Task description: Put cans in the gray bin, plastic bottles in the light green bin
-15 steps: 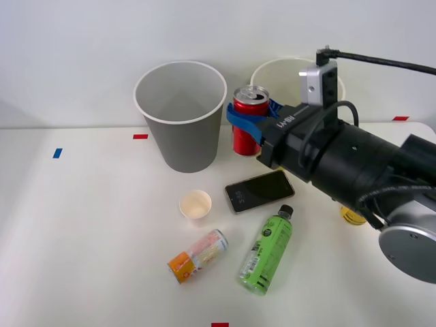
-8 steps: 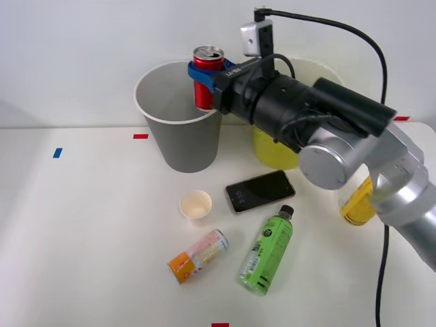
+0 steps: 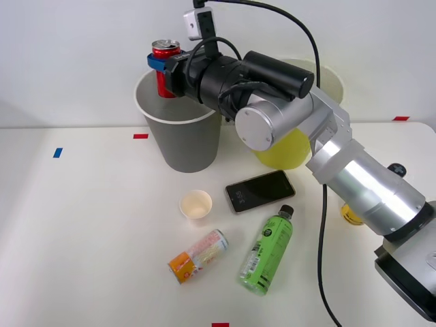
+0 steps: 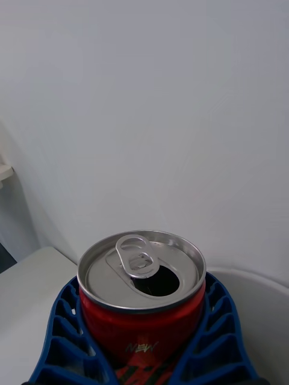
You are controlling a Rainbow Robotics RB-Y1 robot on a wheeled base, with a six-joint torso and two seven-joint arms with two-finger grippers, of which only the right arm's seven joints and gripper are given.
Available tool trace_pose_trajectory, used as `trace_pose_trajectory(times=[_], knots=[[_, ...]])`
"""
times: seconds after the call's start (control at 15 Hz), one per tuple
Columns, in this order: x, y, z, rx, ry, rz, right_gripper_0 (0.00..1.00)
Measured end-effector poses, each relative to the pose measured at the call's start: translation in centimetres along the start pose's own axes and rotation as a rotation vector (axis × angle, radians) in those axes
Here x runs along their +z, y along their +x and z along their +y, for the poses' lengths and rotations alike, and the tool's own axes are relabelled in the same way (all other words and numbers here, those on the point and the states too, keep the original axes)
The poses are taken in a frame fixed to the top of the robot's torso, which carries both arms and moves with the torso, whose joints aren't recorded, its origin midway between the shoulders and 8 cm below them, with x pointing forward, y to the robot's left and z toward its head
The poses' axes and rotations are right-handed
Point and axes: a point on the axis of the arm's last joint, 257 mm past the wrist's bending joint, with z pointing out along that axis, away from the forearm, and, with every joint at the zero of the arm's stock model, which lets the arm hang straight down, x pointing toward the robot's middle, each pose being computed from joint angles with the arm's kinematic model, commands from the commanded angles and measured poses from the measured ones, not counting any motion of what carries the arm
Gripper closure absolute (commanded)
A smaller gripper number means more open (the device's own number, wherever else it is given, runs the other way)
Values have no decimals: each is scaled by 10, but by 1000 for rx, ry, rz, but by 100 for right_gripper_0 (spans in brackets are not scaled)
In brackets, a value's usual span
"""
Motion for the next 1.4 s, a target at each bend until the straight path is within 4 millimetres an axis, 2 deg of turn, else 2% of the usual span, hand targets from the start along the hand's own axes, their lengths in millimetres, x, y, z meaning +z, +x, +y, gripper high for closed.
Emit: trace_pose_trajectory(times=[0.07, 0.2, 0.53, 0.67, 0.87, 1.0, 1.13, 1.27, 1.4], knots=[[3, 0, 1, -3, 0, 2, 59], [4, 1, 1, -13, 1, 6, 0], [-6, 4, -4, -75, -15, -44, 0], [-15, 5, -3, -107, -35, -55, 0], [-35, -5, -9, -168, -50, -57, 0], [-63, -15, -5, -178, -79, -70, 0], [-107, -19, 0, -128, -116, -103, 0], [-148, -17, -2, -38, -133, -193, 0], [-191, 0, -7, 55, -118, -267, 0]])
